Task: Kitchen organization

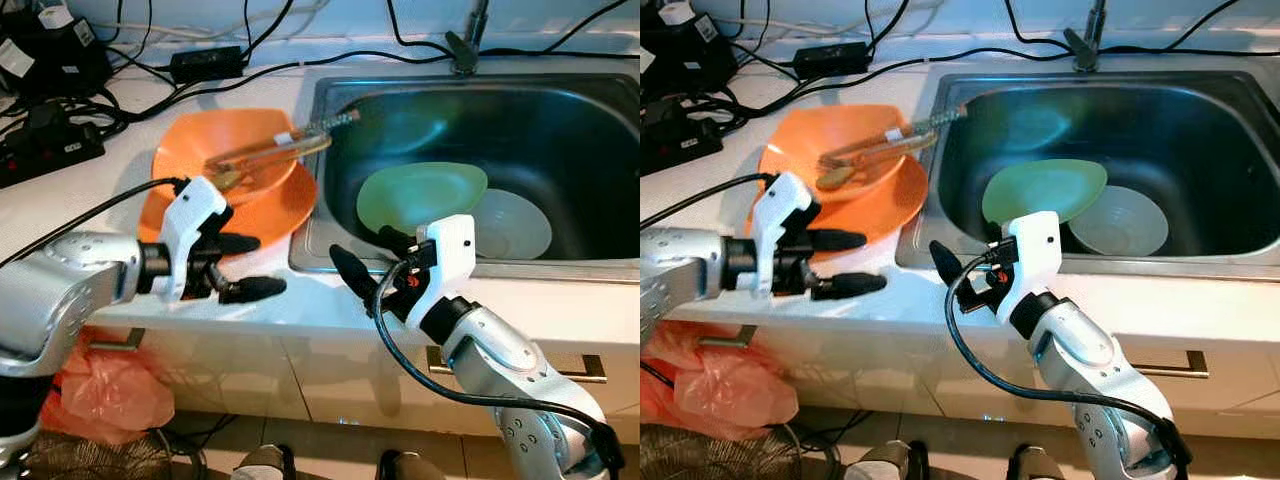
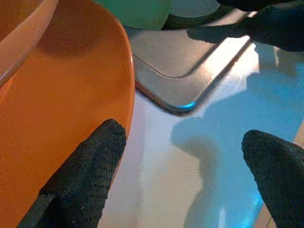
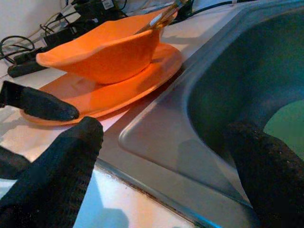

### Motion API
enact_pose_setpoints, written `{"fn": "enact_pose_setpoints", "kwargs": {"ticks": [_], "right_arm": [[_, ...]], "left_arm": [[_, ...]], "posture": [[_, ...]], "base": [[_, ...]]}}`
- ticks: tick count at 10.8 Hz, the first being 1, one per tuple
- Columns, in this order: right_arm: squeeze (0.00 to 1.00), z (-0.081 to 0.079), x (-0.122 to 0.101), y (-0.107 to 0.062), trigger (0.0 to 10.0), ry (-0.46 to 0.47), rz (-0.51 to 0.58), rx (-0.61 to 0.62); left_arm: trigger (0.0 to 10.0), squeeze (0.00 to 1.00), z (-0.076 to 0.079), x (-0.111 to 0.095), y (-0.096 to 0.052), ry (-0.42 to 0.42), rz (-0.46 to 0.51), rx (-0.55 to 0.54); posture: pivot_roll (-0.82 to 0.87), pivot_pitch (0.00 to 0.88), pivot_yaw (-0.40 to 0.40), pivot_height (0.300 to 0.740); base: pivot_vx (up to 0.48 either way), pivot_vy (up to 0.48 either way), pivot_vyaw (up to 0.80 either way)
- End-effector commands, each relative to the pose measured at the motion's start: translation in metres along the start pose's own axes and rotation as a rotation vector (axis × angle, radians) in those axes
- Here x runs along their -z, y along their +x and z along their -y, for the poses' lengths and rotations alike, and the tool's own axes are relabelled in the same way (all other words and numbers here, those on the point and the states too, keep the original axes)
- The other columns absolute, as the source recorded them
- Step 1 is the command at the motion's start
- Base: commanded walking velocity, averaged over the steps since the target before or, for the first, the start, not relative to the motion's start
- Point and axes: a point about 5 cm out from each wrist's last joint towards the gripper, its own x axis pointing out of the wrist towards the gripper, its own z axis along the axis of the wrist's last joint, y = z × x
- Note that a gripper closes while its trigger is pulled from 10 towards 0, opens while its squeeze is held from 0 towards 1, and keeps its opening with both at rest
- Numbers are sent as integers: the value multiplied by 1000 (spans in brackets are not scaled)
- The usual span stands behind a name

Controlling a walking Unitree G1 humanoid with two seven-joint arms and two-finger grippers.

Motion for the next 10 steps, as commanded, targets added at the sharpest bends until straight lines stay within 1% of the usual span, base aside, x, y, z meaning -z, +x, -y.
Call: {"fn": "enact_pose_setpoints", "kwargs": {"ticks": [1,2,3,4,5,6,7,10], "right_arm": [[47,-2,0,2,10000,-4,1,-17],[43,-2,0,3,10000,-3,2,-18],[43,-2,0,3,10000,-4,3,-19],[43,-2,0,4,10000,-3,5,-16],[43,-1,-1,5,10000,-2,10,-13],[47,0,-2,5,10000,-3,11,-11],[43,3,-4,6,10000,-11,14,-5],[20,9,-7,6,10000,-17,21,14]], "left_arm": [[10000,0,7,16,3,-70,-65,81],[10000,0,8,20,-1,-72,-89,85],[10000,0,2,20,-2,-61,-85,35],[10000,0,-10,13,1,-38,-39,-53],[10000,0,-23,0,7,-57,53,-147],[10000,0,-23,-4,11,-66,75,-143],[10000,0,-15,-7,17,-75,86,-96],[10000,0,-2,-21,20,-63,108,12]], "posture": [[71,129,87,740],[71,128,87,740],[72,127,84,740],[69,125,81,740],[65,122,77,740],[58,120,71,740],[49,116,68,740],[40,107,61,740]], "base": [[0,0,0],[0,0,0],[0,0,0],[0,0,0],[0,0,0],[0,0,0],[0,0,0],[0,0,0]]}}
